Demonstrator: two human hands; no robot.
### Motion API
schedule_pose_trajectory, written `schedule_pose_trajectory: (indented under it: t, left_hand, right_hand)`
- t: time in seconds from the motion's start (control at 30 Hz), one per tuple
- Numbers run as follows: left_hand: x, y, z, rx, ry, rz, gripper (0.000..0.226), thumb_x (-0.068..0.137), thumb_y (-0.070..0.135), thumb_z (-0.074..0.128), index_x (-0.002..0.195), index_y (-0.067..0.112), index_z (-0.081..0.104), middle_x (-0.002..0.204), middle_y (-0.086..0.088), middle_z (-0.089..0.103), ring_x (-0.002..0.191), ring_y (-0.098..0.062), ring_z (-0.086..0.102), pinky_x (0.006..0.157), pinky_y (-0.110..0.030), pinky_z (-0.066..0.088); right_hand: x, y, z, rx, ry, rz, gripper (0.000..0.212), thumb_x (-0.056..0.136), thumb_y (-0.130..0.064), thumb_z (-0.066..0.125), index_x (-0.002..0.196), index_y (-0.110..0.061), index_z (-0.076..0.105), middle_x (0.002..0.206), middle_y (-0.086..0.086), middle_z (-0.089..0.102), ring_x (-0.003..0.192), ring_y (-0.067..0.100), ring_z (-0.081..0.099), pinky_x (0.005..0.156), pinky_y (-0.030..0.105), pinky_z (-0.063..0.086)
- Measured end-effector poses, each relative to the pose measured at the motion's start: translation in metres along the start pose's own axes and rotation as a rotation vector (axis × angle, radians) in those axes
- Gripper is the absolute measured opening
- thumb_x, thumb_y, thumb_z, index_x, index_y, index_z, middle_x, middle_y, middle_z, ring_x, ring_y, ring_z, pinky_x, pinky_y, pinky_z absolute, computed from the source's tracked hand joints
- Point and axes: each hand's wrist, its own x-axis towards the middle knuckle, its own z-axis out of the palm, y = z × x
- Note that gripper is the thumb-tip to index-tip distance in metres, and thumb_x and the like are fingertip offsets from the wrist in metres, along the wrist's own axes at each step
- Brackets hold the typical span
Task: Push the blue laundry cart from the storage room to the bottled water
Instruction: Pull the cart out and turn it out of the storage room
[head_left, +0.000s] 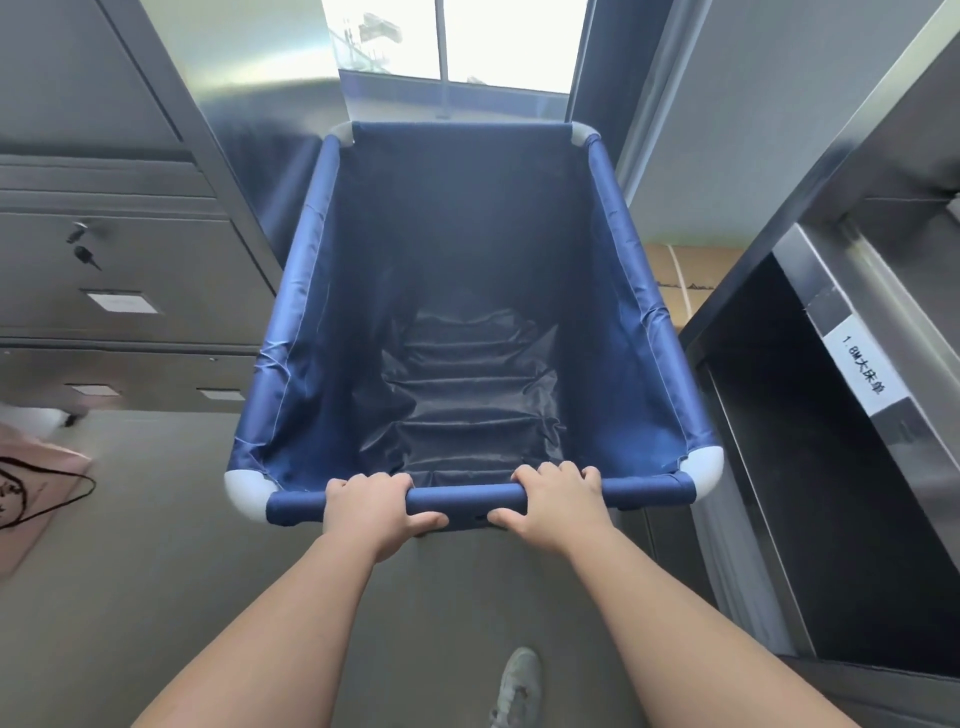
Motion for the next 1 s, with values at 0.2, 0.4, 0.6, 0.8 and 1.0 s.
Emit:
schedule_pose_trajectory:
  t: [0.2, 0.4, 0.6, 0.8, 1.0]
  left_hand:
    - [-0.015, -0.002, 0.008, -0.017, -0.026, 0.02, 0.059, 0.08, 0.088, 0.041, 0.097, 0.032, 0.054, 0.092, 0.01, 0.061, 0.089, -0.018, 0.057, 0.083, -0.039, 0.037]
    - [-0.039, -0.004, 0.021, -0.01, -0.015, 0.052, 0.057, 0.079, 0.088, 0.04, 0.092, 0.033, 0.05, 0.087, 0.013, 0.06, 0.088, -0.017, 0.058, 0.08, -0.039, 0.036]
    - [-0.065, -0.003, 0.037, -0.017, 0.003, 0.062, 0.058, 0.078, 0.089, 0.04, 0.086, 0.032, 0.046, 0.081, 0.014, 0.057, 0.082, -0.017, 0.058, 0.076, -0.04, 0.034]
    - [-0.089, 0.0, 0.049, -0.009, 0.005, 0.059, 0.058, 0.079, 0.089, 0.04, 0.087, 0.031, 0.047, 0.081, 0.014, 0.057, 0.082, -0.017, 0.058, 0.076, -0.04, 0.035]
    - [-0.118, 0.005, 0.061, -0.015, 0.001, 0.036, 0.06, 0.078, 0.089, 0.04, 0.093, 0.032, 0.052, 0.083, 0.013, 0.059, 0.082, -0.015, 0.058, 0.08, -0.039, 0.038]
  right_hand:
    - [-0.019, -0.008, 0.005, -0.018, -0.021, 0.037, 0.07, 0.078, -0.087, 0.034, 0.121, -0.035, 0.051, 0.118, -0.003, 0.059, 0.11, 0.024, 0.047, 0.098, 0.049, 0.03]
    - [-0.047, -0.013, 0.019, -0.021, 0.013, 0.052, 0.067, 0.076, -0.087, 0.034, 0.113, -0.035, 0.052, 0.112, -0.004, 0.059, 0.105, 0.023, 0.047, 0.094, 0.046, 0.031]
    - [-0.073, -0.014, 0.032, -0.017, 0.025, 0.045, 0.065, 0.075, -0.087, 0.034, 0.112, -0.036, 0.052, 0.109, -0.005, 0.058, 0.103, 0.022, 0.046, 0.094, 0.046, 0.032]
    - [-0.096, -0.015, 0.041, -0.012, 0.005, 0.038, 0.065, 0.077, -0.086, 0.035, 0.114, -0.036, 0.052, 0.109, -0.005, 0.057, 0.104, 0.023, 0.045, 0.095, 0.046, 0.031]
    - [-0.124, -0.014, 0.054, -0.012, -0.002, 0.027, 0.067, 0.077, -0.087, 0.035, 0.116, -0.035, 0.052, 0.111, -0.004, 0.058, 0.106, 0.023, 0.047, 0.096, 0.047, 0.032]
